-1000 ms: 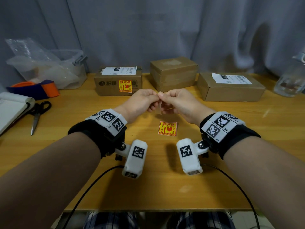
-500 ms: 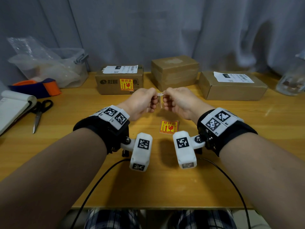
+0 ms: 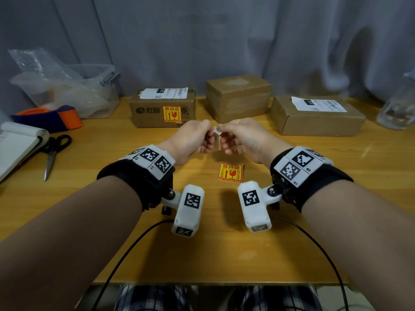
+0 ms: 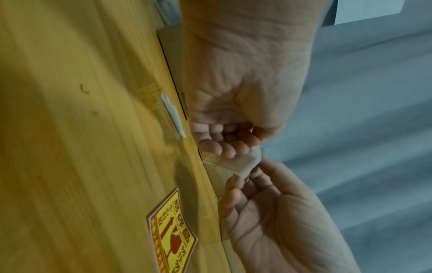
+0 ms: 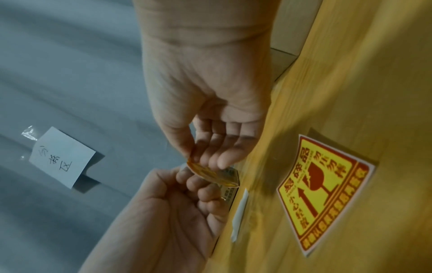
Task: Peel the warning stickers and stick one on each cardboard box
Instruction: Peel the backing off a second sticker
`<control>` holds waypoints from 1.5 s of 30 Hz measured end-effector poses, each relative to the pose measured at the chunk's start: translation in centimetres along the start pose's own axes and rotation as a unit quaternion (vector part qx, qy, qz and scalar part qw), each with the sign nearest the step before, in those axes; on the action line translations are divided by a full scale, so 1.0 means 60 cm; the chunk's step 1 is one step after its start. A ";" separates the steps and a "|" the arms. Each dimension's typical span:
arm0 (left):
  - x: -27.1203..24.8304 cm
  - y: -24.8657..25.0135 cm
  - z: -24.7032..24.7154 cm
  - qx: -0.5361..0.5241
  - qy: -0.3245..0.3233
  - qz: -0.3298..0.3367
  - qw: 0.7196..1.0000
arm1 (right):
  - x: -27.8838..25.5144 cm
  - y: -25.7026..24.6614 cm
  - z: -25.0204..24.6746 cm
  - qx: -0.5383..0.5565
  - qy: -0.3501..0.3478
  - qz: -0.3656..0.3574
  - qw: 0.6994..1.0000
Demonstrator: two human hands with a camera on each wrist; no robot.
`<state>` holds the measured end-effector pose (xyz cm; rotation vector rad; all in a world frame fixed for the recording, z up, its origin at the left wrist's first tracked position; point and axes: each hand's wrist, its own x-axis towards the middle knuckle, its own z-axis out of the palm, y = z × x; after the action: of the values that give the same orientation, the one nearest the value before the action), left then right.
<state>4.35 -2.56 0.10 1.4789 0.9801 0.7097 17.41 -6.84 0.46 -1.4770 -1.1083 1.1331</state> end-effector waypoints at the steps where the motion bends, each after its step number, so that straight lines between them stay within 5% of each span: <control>1: -0.001 0.001 0.000 0.002 0.000 -0.001 1.000 | 0.000 0.001 -0.001 0.002 0.002 -0.005 1.000; 10: -0.006 0.000 0.001 0.046 -0.031 0.026 0.998 | 0.005 0.008 -0.001 0.012 0.030 -0.019 0.999; 16: -0.004 -0.001 0.004 -0.002 0.009 0.012 1.000 | -0.001 0.006 -0.001 0.034 0.023 -0.032 0.999; 25: -0.003 0.008 -0.001 -0.089 0.015 -0.038 0.995 | -0.005 0.013 -0.011 -0.088 0.002 -0.178 0.980; 31: -0.004 0.014 0.000 -0.069 0.004 -0.056 0.996 | 0.008 0.015 -0.013 -0.183 0.089 -0.272 0.940; 38: -0.009 0.000 -0.019 0.111 -0.014 0.156 0.981 | 0.012 0.023 -0.018 -0.153 0.104 -0.253 0.950; 45: -0.006 0.001 -0.014 0.172 0.077 0.231 0.955 | 0.011 0.028 -0.016 -0.089 0.090 -0.210 0.969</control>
<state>3.45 -2.49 0.33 2.0191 0.9127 1.0400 18.62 -6.58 -1.14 -1.3616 -1.3406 0.6058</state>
